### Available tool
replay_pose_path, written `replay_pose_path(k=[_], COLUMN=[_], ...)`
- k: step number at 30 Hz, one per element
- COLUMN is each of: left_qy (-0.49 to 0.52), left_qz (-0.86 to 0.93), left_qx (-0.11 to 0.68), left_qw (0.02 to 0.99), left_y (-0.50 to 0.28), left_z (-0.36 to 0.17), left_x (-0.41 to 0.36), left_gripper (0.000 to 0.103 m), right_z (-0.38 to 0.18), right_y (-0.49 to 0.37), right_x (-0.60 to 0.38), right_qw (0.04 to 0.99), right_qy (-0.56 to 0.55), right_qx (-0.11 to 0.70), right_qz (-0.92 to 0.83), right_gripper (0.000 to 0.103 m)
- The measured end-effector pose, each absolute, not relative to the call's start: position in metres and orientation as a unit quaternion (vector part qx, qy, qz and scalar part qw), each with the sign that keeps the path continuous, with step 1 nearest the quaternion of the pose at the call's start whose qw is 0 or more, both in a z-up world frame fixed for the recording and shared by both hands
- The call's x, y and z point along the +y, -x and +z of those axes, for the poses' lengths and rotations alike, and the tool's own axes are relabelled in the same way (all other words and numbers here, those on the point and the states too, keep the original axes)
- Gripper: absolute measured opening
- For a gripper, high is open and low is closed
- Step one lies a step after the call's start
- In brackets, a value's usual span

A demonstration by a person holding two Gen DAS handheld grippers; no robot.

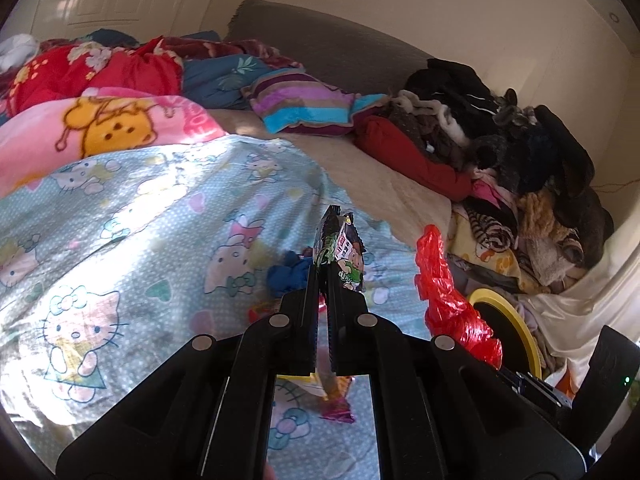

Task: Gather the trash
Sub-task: 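Lift the green packet and red bag and carry both over the bin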

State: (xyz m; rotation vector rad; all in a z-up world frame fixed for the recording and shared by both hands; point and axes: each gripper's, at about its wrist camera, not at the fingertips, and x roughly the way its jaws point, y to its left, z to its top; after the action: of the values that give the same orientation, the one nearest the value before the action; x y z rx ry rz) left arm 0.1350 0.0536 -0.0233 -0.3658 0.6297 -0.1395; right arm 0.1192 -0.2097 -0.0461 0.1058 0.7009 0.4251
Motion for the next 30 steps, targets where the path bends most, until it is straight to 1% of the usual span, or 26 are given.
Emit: replay_pose_path(k=[30], left_qy=[0.135], left_qz=[-0.139], left_qx=[0.292], left_qw=[0.937], left_y=[-0.121], left_z=[0.004], left_x=[-0.009], left_gripper=[0.001], right_z=[-0.033], right_y=[-0.108], right_x=[-0.285], right_qw=[0.934], right_qy=[-0.088], right_qx=[0.317], right_qz=[0.138], right_gripper=[0.015])
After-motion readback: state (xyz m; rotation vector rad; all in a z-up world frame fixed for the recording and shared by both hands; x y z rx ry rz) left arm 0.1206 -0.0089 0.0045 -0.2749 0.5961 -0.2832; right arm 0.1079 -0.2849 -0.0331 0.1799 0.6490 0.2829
